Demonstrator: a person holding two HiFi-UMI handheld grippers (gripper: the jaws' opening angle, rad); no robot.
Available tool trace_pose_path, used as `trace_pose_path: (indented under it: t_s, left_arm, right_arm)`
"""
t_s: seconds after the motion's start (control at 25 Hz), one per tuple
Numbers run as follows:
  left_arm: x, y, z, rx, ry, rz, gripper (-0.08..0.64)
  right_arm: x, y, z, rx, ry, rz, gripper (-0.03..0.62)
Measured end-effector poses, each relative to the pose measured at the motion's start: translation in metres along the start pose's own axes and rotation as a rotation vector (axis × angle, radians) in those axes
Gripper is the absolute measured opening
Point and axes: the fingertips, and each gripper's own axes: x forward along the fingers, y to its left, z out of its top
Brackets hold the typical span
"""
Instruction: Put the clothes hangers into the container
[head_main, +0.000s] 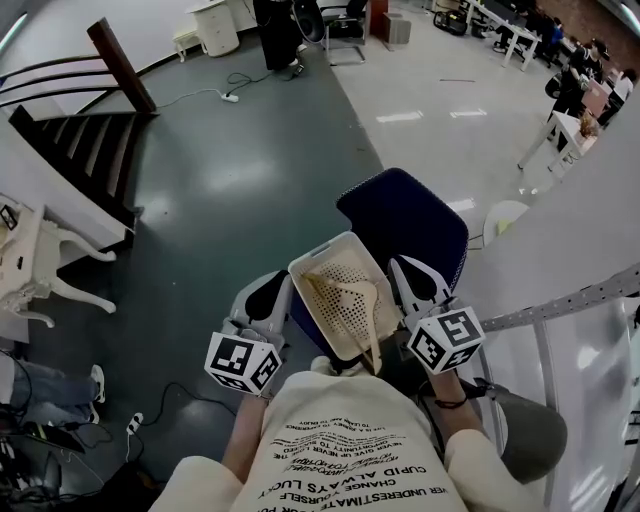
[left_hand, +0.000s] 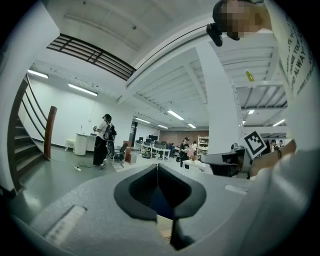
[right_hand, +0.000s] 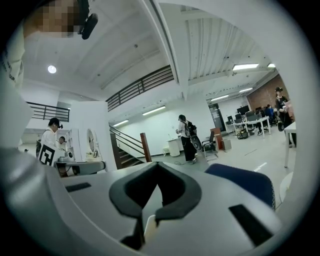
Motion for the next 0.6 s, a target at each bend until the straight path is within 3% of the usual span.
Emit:
trace_pose_path:
  t_s: [0.6]
  left_arm:
    - [0.0031,0.0025,-0.0076,-0.021,0.017,0.013,0.023]
  right_arm:
    - [0.0076,-0.0031,-0.0087,0.006,0.023,-0.007,0.002]
